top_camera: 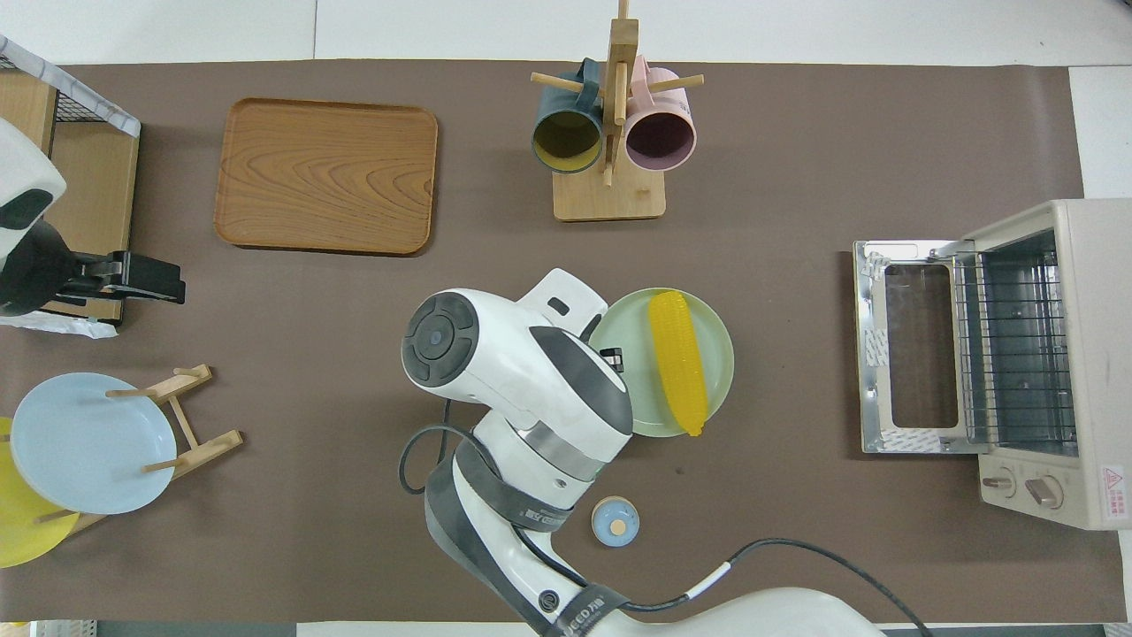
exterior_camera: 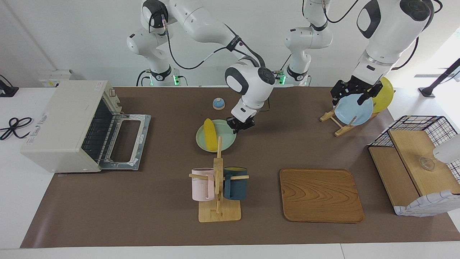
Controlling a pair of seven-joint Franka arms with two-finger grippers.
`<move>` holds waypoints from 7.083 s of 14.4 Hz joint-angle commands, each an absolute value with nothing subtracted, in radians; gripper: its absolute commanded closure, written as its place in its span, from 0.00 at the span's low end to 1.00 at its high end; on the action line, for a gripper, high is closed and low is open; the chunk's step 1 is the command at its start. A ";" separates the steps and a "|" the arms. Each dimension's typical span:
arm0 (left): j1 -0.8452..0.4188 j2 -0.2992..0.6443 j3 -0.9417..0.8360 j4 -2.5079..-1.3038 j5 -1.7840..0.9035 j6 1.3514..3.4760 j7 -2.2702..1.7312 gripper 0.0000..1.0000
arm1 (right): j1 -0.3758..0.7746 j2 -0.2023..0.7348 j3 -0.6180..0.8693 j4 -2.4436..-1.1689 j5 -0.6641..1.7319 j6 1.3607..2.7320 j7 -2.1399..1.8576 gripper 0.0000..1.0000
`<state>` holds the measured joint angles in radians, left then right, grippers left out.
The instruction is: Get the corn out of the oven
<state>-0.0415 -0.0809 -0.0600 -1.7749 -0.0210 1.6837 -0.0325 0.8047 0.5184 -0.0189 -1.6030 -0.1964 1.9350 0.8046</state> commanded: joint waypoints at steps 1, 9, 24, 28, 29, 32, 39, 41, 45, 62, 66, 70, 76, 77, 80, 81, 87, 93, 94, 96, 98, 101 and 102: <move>-0.021 -0.100 -0.067 -1.805 -0.035 1.713 -0.011 0.00 | 0.807 0.491 -0.009 -1.667 -0.178 1.993 0.844 1.00; -0.021 -0.094 -0.067 -1.819 -0.043 1.746 -0.011 0.00 | 0.738 0.444 -0.008 -1.646 -0.054 2.039 0.844 0.56; -0.266 -0.003 -0.071 -1.876 -0.176 1.919 -0.121 0.00 | 0.180 0.008 -0.012 -1.649 0.025 1.539 0.121 0.00; -0.428 0.069 -0.071 -1.876 -0.189 2.054 -0.339 0.00 | 0.129 -0.009 -0.021 -1.640 0.025 1.496 0.114 0.00; -0.464 0.084 -0.071 -1.876 -0.189 2.083 -0.374 0.00 | 0.123 -0.012 -0.023 -1.640 0.025 1.487 0.086 0.00; -0.561 0.156 -0.069 -1.871 -0.189 2.189 -0.480 0.00 | 0.109 -0.017 -0.026 -1.644 0.021 1.483 0.011 0.00; -0.718 0.377 -0.066 -1.783 -0.176 2.327 -0.613 0.00 | 0.143 -0.061 -0.040 -1.751 0.000 1.554 0.024 0.00; -0.733 0.403 -0.063 -1.769 -0.161 2.326 -0.618 0.00 | 0.147 -0.128 -0.029 -1.918 -0.002 1.682 0.044 0.00; -0.765 0.445 -0.061 -1.779 -0.092 2.370 -0.692 0.00 | 0.160 -0.195 -0.029 -2.144 -0.006 1.862 0.037 0.16; -0.779 0.442 -0.061 -1.798 -0.072 2.359 -0.719 1.00 | 0.138 -0.069 -0.031 -2.490 -0.145 2.318 0.089 1.00; -0.730 0.367 -0.060 -1.789 -0.074 2.235 -0.707 1.00 | 0.115 -0.078 -0.031 -2.517 -0.193 2.319 0.098 1.00; -0.593 0.275 -0.061 -1.776 -0.074 2.111 -0.634 1.00 | 0.115 -0.077 -0.031 -2.508 -0.266 2.304 0.097 1.00; -0.385 0.290 -0.060 -1.766 -0.072 2.132 -0.410 1.00 | 0.123 -0.051 -0.029 -2.292 -0.339 2.028 0.083 1.00; -0.362 0.294 -0.060 -1.761 -0.071 2.140 -0.387 1.00 | 0.124 -0.058 -0.029 -2.264 -0.339 1.984 0.060 1.00; -0.315 0.363 -0.058 -1.659 -0.063 2.126 -0.368 1.00 | 0.112 -0.086 -0.037 -2.207 -0.339 1.896 -0.040 1.00; -0.284 0.424 -0.060 -1.593 -0.036 2.114 -0.368 1.00 | 0.106 -0.103 -0.049 -2.206 -0.339 1.890 -0.081 1.00; -0.186 0.641 -0.063 -1.356 -0.021 2.118 -0.266 1.00 | -0.023 -0.158 -0.057 -2.206 -0.339 1.882 -0.268 1.00; -0.170 0.744 -0.069 -1.237 -0.021 2.120 -0.198 1.00 | -0.048 -0.187 -0.060 -2.198 -0.339 1.859 -0.339 1.00; -0.172 0.771 -0.069 -1.204 -0.023 2.118 -0.198 1.00 | -0.058 -0.189 -0.060 -2.197 -0.339 1.861 -0.354 1.00; -0.178 0.859 -0.064 -1.082 -0.023 2.074 -0.198 1.00 | -0.095 -0.189 -0.058 -2.197 -0.339 1.870 -0.412 1.00; -0.170 0.905 -0.063 -1.011 -0.021 2.043 -0.189 1.00 | -0.095 -0.189 -0.058 -2.180 -0.339 1.859 -0.419 1.00; -0.172 0.905 -0.063 -1.012 -0.020 2.054 -0.143 1.00 | -0.087 -0.184 -0.055 -2.114 -0.330 1.804 -0.420 1.00; -0.173 0.907 -0.061 -1.014 -0.020 2.057 -0.135 1.00 | -0.081 -0.178 -0.051 -2.080 -0.322 1.774 -0.419 1.00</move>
<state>-0.1746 0.8783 -0.0597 -1.0649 -0.0405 2.0821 -0.1605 -0.0748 -0.1894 -0.0585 -2.1479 -0.3199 1.8331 -0.3914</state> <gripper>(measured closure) 0.458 0.991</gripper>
